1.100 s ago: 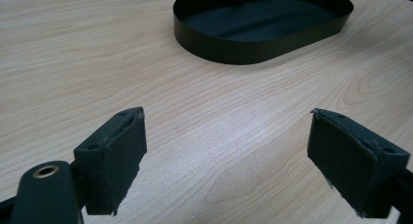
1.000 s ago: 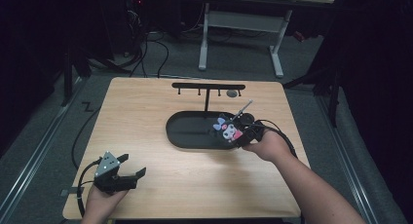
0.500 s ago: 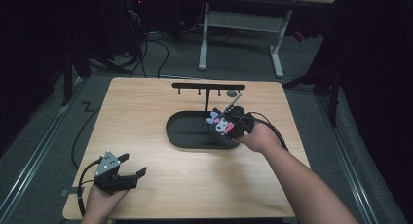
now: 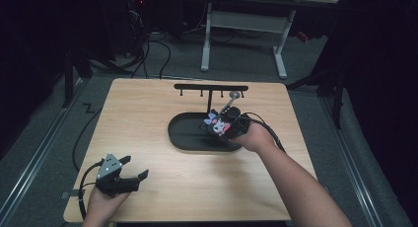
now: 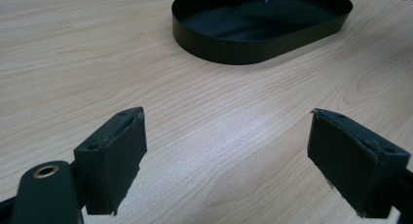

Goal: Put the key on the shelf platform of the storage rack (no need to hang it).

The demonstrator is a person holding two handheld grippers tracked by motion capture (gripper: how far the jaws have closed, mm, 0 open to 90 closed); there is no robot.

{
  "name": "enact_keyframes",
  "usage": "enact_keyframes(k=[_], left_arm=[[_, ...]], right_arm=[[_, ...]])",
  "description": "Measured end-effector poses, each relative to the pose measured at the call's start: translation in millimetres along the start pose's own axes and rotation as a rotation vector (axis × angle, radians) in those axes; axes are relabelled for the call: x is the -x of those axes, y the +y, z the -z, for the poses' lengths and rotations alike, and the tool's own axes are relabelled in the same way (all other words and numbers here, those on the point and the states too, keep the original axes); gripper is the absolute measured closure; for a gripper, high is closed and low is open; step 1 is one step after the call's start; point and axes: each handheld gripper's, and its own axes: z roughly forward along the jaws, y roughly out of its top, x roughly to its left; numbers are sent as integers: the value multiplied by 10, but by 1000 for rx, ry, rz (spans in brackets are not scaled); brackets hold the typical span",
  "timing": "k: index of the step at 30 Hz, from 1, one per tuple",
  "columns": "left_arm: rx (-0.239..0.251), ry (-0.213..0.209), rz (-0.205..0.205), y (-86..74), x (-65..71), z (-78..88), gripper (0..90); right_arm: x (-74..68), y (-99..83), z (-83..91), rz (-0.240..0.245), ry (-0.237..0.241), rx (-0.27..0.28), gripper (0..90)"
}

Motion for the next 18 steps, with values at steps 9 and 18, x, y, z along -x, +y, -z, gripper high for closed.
enact_keyframes(k=[9, 18], left_arm=[[-2, -1, -2, 0, 6, -9, 150], [-6, -6, -3, -4, 9, -19, 150]], right_arm=[[-14, 36, -43, -7, 1, -3, 476], [3, -14, -177, -16, -4, -29, 474]])
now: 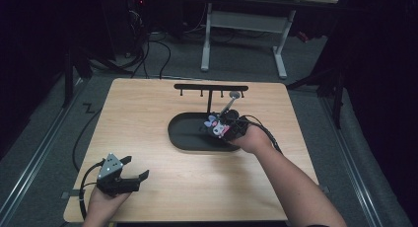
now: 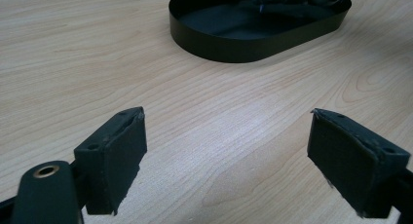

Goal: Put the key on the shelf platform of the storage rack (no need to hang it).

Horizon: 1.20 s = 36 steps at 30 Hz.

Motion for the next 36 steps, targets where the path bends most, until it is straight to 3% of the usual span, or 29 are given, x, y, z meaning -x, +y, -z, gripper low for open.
enact_keyframes(k=[10, 13, 14, 15, 30, 36], left_arm=[[-2, -1, 2, -1, -2, -7, 150], [-2, -1, 2, -1, -4, -5, 150], [-2, 0, 3, -2, -4, -7, 150], [-3, -1, 4, -2, -4, -8, 150], [-2, -3, 5, 0, -2, -13, 150], [-5, -4, 2, 1, -1, -16, 150]], right_arm=[[74, -76, -109, -42, -7, -34, 468], [83, -116, -154, -30, -11, -52, 468], [77, -127, -159, -51, -7, -55, 468], [95, -130, -171, -31, -9, -48, 467], [79, -91, -201, -60, 13, -43, 420], [73, -89, -193, -63, 10, -28, 352]])
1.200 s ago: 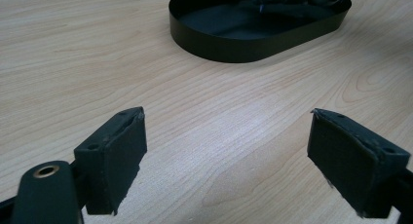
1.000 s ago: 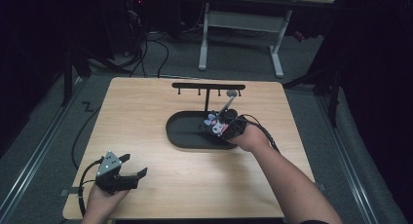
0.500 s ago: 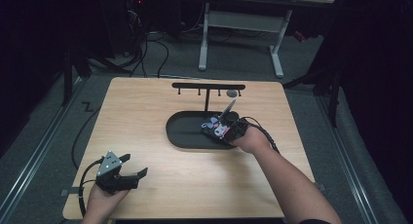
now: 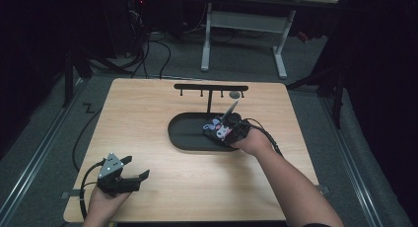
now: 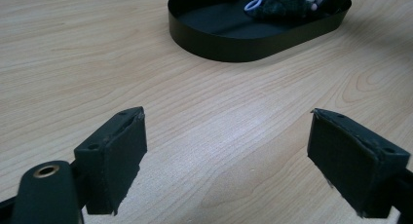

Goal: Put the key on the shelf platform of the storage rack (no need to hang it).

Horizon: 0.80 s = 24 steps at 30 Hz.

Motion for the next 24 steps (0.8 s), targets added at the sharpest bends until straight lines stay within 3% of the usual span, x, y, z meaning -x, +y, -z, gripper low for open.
enact_keyframes(k=[5, 17, 24], left_arm=[[1, 0, 0, 2, 1, 0, 150], [-2, -7, -13, 20, 49, -26, 150], [-9, -10, -18, 25, 56, -39, 150]], right_arm=[[11, -10, 74, -7, 3, 42, 303], [20, -196, 347, -29, -4, 124, 305], [-17, -368, 462, -2, -38, 148, 310]])
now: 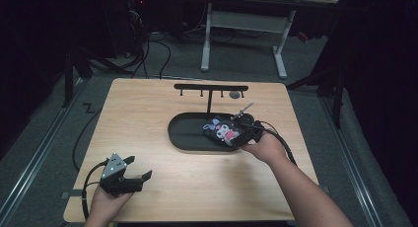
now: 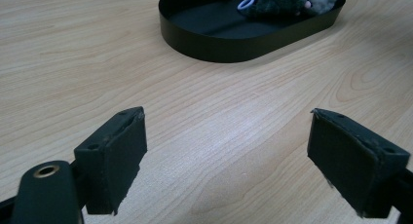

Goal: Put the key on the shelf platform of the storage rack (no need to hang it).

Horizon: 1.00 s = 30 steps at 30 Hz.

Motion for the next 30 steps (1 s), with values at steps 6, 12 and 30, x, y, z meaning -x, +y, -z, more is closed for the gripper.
enact_keyframes(k=[6, 12, 30], left_arm=[[-2, -1, 0, -2, 10, -6, 150], [-7, 3, -3, -9, 18, -4, 151], [-24, 6, -5, -27, 30, -23, 151]], right_arm=[[-5, -165, 104, -7, 7, 47, 316], [6, -372, 160, -41, 6, 95, 317], [-87, -1092, 101, -133, -3, 318, 331]])
